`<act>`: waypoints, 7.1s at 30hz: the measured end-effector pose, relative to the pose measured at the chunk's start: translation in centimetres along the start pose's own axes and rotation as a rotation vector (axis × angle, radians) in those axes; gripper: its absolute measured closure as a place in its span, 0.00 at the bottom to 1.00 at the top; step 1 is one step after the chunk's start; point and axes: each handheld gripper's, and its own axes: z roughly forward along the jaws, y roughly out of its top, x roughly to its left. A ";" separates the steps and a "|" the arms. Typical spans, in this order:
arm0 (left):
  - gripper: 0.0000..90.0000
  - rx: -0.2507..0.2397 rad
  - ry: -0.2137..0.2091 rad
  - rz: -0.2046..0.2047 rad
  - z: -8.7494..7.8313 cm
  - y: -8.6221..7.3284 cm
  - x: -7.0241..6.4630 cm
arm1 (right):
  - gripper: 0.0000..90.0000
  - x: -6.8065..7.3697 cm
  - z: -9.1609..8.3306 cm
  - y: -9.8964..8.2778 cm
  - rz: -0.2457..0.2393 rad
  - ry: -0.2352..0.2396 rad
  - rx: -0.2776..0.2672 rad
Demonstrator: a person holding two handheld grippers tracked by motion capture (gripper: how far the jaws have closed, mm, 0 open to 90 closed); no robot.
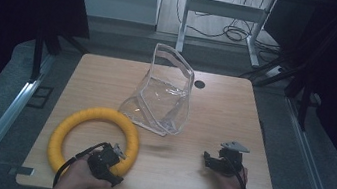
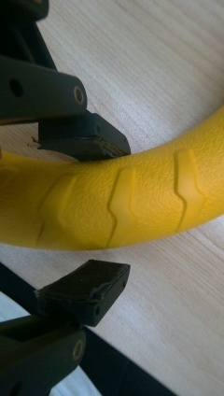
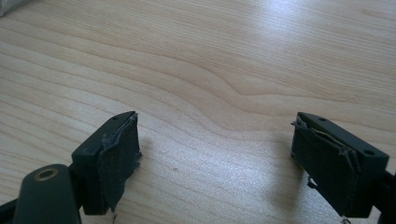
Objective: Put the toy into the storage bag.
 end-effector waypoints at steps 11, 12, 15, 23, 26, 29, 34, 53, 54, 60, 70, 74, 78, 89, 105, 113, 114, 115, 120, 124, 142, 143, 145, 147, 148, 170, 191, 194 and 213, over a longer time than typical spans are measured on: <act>0.55 -0.006 0.050 -0.049 0.6 0.4 -0.2 | 0.17 0.0 0.0 0.0 0.000 0.001 0.000; 0.55 -0.006 0.050 -0.049 0.6 0.4 -0.2 | 0.17 0.0 0.0 0.0 0.000 0.001 0.000; 0.56 -0.018 0.033 -0.055 0.5 0.2 0.0 | 0.17 0.0 0.0 0.0 -0.001 0.001 0.000; 0.56 -0.166 -0.075 -0.100 -2.0 -0.8 1.4 | 0.17 0.0 0.0 0.0 0.005 0.001 0.001; 0.56 -0.258 -0.128 -0.131 -3.6 -1.5 2.1 | 0.18 0.0 0.0 0.0 0.006 0.001 0.002; 0.56 -0.353 -0.175 -0.156 -5.0 -2.4 2.9 | 0.18 0.0 0.0 0.0 0.005 0.000 0.001; 0.56 -0.471 -0.195 -0.178 -6.5 -3.3 3.6 | 0.18 0.0 0.0 0.0 0.006 -0.002 0.000; 0.56 -0.776 -0.069 -0.257 -11.3 -6.7 5.1 | 0.18 0.0 0.0 0.0 0.009 -0.006 -0.001; 0.56 -0.791 -0.062 -0.259 -11.5 -6.9 5.2 | 0.18 0.0 0.0 0.0 0.009 -0.006 -0.001; 0.56 -0.867 -0.038 -0.268 -12.3 -7.6 5.3 | 0.19 0.0 0.0 0.0 0.011 -0.008 -0.003; 0.56 -0.983 -0.032 -0.239 -13.5 -7.8 4.3 | 0.19 0.0 0.0 0.0 0.014 -0.009 -0.003; 0.56 -1.014 -0.031 -0.236 -13.8 -7.9 4.0 | 0.19 0.0 0.0 0.0 0.012 -0.009 -0.004; 0.56 -1.038 -0.023 -0.229 -14.2 -8.0 3.8 | 0.19 0.0 0.0 0.0 0.014 -0.009 -0.004; 0.56 -1.083 -0.006 -0.218 -15.0 -8.1 3.1 | 0.19 0.0 0.0 0.0 0.013 -0.009 -0.004; 0.56 -1.138 -0.038 -0.206 -15.8 -5.0 3.2 | 0.19 0.0 0.0 0.0 0.012 -0.008 -0.005; 0.56 -1.171 -0.058 -0.199 -16.6 -3.3 3.6 | 0.19 -0.1 0.0 0.0 0.009 -0.009 -0.003; 0.56 -1.178 -0.056 -0.201 -16.7 -3.1 3.6 | 0.19 -0.1 0.0 0.0 0.009 -0.009 -0.003; 0.56 -1.182 -0.058 -0.202 -16.8 -3.0 3.7 | 0.19 -0.1 0.0 0.0 0.009 -0.008 -0.001; 0.56 -1.197 -0.050 -0.200 -17.3 -2.2 3.7 | 0.19 0.0 0.0 0.0 0.011 -0.009 -0.002; 0.56 -1.206 -0.047 -0.187 -17.9 -1.5 3.6 | 0.19 0.0 0.0 0.0 0.013 -0.009 -0.001; 0.55 -1.242 -0.041 -0.162 -19.4 1.1 3.3 | 0.19 0.0 0.0 0.0 0.012 -0.009 -0.003; 0.55 -1.245 -0.039 -0.162 -19.4 1.2 3.3 | 0.19 0.0 0.0 0.0 0.012 -0.009 -0.003; 0.56 -1.250 -0.035 -0.159 -19.6 1.5 3.3 | 0.19 0.0 0.0 0.0 0.012 -0.009 -0.003; 0.56 -1.255 -0.032 -0.160 -19.7 1.7 3.3 | 0.19 0.0 0.0 0.0 0.010 -0.009 -0.002; 0.56 -1.258 -0.033 -0.159 -19.8 1.8 3.3 | 0.19 0.0 0.0 0.0 0.010 -0.009 -0.002; 0.56 -1.286 -0.024 -0.139 -20.7 4.0 2.5 | 0.19 0.0 0.0 0.0 0.012 -0.011 -0.005; 0.55 -1.306 -0.044 -0.112 -21.3 6.1 1.7 | 0.19 0.0 0.0 0.1 0.014 -0.013 -0.004; 0.55 -1.307 -0.054 -0.114 -21.2 6.4 1.7 | 0.19 0.0 0.0 0.0 0.015 -0.014 -0.005; 0.55 -1.314 -0.074 -0.091 -21.1 8.7 1.0 | 0.19 0.0 0.0 0.1 0.012 -0.014 -0.004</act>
